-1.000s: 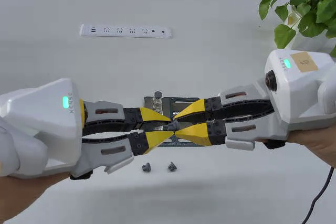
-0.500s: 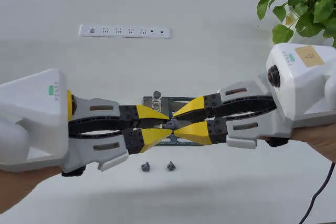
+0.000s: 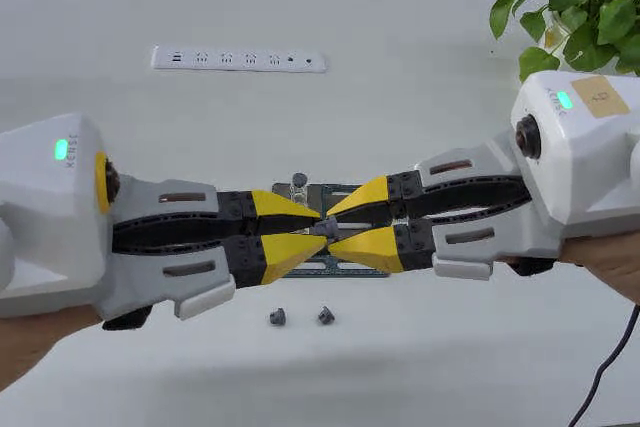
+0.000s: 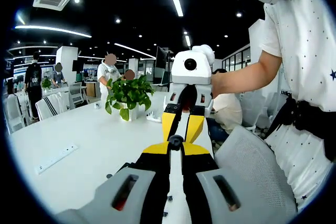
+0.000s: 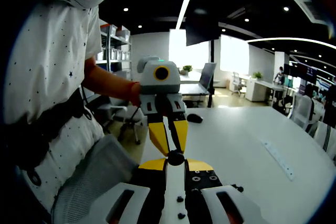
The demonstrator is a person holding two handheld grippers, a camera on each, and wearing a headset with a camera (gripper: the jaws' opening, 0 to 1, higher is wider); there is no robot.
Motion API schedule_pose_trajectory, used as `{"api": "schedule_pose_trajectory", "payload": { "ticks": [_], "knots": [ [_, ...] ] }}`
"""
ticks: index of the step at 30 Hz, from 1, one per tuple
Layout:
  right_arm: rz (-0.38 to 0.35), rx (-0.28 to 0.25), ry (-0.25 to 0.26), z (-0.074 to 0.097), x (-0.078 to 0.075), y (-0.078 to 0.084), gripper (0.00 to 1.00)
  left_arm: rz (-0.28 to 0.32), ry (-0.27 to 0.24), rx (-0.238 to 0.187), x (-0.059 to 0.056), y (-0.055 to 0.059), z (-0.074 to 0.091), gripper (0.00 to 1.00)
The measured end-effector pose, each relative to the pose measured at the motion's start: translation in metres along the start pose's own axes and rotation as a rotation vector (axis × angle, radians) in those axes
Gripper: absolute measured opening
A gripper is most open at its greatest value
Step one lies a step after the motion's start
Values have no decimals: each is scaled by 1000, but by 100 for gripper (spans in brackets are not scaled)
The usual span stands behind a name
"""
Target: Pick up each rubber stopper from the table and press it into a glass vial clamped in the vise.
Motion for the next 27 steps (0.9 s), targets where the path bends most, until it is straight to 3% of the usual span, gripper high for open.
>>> {"api": "schedule_pose_trajectory", "payload": {
  "ticks": [22, 27],
  "knots": [
    [-29, -59, -9, 3, 0, -12, 8, 44, 9, -41, -2, -8, 5, 3],
    [-28, -51, -21, 3, 1, -14, 7, 48, 21, -36, -3, -7, 4, 3]
  ]
}}
Point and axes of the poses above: the centre of the closed fingertips' face, and the gripper's own axes: z roughly backward along the fingers, x roughly to its left, y roughly out of its underside, the point moved 4 cm from there along z, roughly backward along the fingers, and after that the axes turned 11 degrees about -x, right-handed, at the moved point
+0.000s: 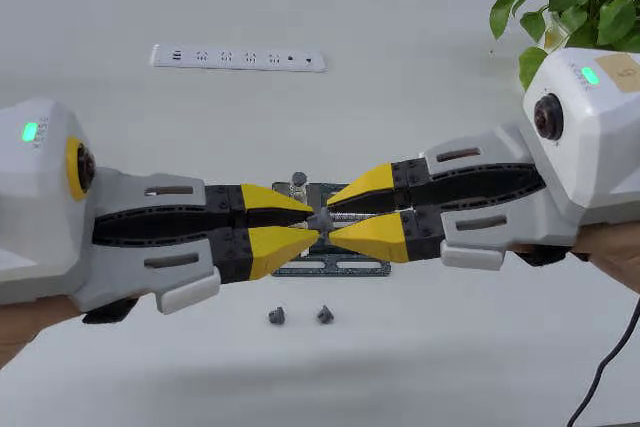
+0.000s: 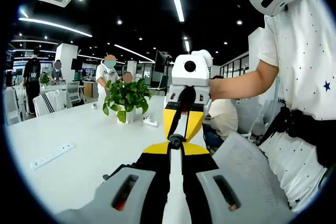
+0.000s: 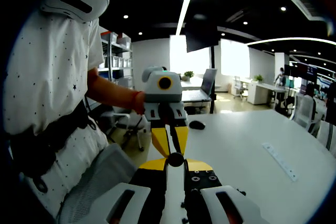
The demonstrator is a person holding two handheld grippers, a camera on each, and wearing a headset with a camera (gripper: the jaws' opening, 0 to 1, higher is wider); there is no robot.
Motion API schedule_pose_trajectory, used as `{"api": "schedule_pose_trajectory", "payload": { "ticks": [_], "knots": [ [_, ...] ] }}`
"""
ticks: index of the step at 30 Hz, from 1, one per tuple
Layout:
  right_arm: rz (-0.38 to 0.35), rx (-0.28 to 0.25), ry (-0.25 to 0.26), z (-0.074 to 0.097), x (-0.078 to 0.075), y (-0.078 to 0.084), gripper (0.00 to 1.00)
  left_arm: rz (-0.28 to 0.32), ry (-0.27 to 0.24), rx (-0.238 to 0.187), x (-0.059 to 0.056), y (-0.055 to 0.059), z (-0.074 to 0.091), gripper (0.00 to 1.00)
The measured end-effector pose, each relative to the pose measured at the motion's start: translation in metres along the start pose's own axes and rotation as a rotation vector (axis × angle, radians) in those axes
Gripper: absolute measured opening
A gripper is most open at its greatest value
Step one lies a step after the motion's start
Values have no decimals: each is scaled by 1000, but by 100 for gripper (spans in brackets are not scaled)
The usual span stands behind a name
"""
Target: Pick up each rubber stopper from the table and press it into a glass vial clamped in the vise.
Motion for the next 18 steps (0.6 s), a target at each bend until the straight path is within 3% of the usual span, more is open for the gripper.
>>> {"api": "schedule_pose_trajectory", "payload": {
  "ticks": [18],
  "knots": [
    [-13, 14, -27, -3, 5, -1, 7, 7, 35, 25, -4, 0, 1, 3]
  ]
}}
Point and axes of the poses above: the centre of the closed fingertips' face, and the gripper's own axes: z roughly backward along the fingers, x roughly to its left, y roughly out of its underside, the point moved 4 cm from there along z, roughly backward along the fingers, and after that the axes turned 11 degrees about -x, right-handed, at the moved point
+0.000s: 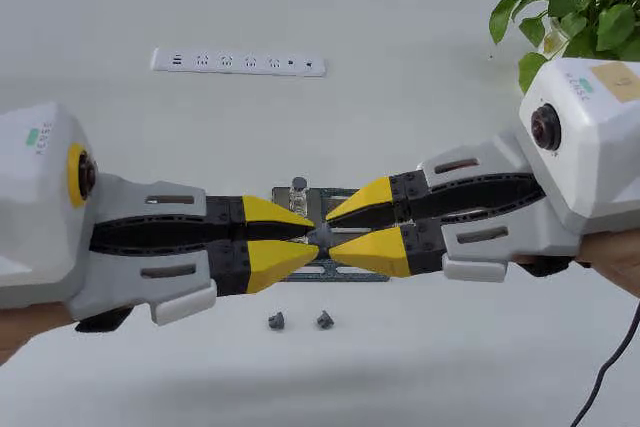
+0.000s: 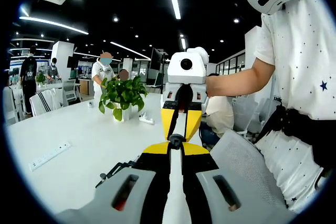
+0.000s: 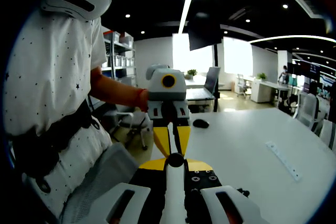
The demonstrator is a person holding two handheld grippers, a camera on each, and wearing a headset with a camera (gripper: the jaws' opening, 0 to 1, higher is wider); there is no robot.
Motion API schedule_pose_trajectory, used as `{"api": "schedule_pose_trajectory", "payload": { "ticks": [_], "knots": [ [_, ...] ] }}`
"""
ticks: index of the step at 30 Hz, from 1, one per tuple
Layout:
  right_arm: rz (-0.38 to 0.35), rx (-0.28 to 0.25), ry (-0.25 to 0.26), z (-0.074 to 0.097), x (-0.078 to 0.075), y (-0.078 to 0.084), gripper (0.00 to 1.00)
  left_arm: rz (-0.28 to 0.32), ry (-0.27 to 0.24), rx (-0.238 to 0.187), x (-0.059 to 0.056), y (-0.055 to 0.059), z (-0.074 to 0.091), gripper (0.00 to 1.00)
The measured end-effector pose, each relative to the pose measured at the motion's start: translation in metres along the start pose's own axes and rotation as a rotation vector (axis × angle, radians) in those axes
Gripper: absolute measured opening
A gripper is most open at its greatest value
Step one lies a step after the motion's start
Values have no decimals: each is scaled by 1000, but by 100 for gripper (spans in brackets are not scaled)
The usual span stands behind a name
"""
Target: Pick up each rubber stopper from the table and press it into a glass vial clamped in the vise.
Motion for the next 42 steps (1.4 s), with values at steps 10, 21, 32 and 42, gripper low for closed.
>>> {"api": "schedule_pose_trajectory", "payload": {
  "ticks": [10, 21, 32, 42],
  "knots": [
    [-2, 1, -7, 1, 1, -1, 6, 1, 15, 0, 0, 0, 0, 3],
    [-15, 29, 10, -3, -3, 5, 6, -4, -7, 13, 4, 7, 2, 4],
    [-42, 70, 22, -7, -17, 12, 6, 24, -72, -29, 13, 10, 13, 9],
    [-61, 207, 96, -6, -56, 27, 6, 25, -168, 14, 31, 30, 34, 20]
  ]
}}
Point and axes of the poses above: the centre of the closed fingertips' face, and the gripper's own axes: z roughly backward along the fingers, x roughly to its left, y roughly out of its underside, the point moved 4 cm from there along z, roughly backward along the fingers, and after that the axes turned 11 degrees about -x, right-handed, at the moved point
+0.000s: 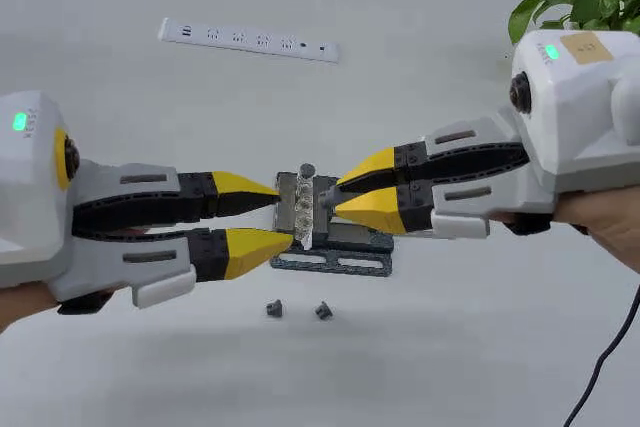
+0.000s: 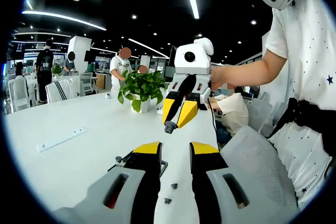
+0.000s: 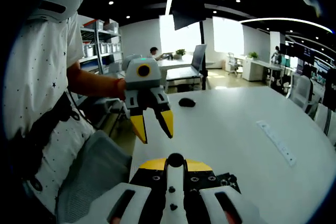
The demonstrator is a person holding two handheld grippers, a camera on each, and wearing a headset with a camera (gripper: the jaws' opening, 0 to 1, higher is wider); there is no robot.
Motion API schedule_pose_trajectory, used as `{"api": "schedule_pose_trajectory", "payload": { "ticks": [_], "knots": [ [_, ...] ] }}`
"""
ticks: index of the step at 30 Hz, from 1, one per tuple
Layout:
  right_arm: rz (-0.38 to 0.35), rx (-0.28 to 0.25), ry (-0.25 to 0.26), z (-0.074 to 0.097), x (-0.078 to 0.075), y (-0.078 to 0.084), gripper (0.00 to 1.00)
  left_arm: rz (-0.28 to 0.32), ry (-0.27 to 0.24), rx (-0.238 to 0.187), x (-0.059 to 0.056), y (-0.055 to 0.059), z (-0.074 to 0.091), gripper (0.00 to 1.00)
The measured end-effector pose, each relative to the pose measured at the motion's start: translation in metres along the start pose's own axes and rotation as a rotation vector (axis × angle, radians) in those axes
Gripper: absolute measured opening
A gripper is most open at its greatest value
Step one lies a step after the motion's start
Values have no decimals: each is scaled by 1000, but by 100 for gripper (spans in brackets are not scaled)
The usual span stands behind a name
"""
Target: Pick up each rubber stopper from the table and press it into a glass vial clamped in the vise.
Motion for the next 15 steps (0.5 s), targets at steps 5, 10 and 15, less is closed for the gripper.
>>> {"api": "schedule_pose_trajectory", "payload": {
  "ticks": [5, 10, 15],
  "knots": [
    [6, 111, 36, -7, -27, 14, 6, -15, -38, 32, 8, 11, 7, 27],
    [1, 209, 69, -13, -52, 27, 6, -29, -74, 43, 16, 19, 12, 37],
    [-3, 290, 73, -23, -72, 39, 6, -30, -108, 56, 22, 27, 16, 47]
  ]
}}
Point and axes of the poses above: the centre of the closed fingertips' face, and the gripper's own axes: z roughly backward along the fingers, x roughly to its left, y roughly out of its underside, the point moved 4 cm from there along z, roughly backward along the fingers, and after that the axes turned 11 degrees about -x, right-handed, at the moved point
